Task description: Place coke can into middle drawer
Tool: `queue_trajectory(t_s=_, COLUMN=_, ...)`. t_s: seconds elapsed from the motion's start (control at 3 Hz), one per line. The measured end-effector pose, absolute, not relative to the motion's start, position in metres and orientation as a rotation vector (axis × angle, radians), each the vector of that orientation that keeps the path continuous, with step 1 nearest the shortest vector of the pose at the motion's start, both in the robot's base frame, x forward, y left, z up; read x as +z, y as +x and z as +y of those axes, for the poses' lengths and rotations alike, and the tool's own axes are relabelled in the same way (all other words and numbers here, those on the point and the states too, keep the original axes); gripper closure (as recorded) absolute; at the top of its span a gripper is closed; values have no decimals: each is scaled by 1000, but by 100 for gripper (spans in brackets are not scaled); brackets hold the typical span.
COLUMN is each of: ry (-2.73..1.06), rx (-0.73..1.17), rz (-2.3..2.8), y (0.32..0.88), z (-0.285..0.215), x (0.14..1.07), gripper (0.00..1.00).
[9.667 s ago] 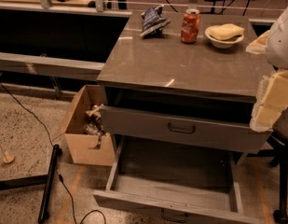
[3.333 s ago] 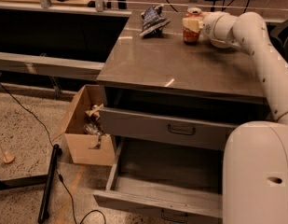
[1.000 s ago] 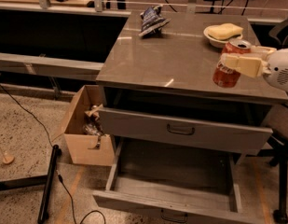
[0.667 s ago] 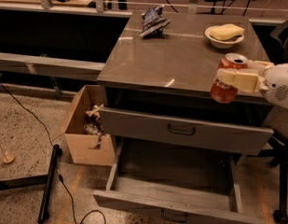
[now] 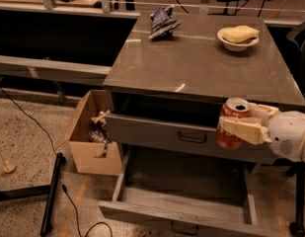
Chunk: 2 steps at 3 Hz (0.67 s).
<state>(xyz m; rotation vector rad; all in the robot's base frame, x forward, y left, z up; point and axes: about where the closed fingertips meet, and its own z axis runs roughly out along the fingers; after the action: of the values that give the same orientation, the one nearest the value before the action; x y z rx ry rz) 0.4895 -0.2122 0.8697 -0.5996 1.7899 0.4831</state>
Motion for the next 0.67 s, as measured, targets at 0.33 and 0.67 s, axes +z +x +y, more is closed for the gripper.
queue_trajectory(t_s=0.33, ry=-622, rx=431, rz=1812, y=477, z=-203, x=817, gripper=100)
queue_trajectory(t_s=0.67, ry=-618, rx=412, rz=1816, y=478, z=-202, x=809, gripper=100)
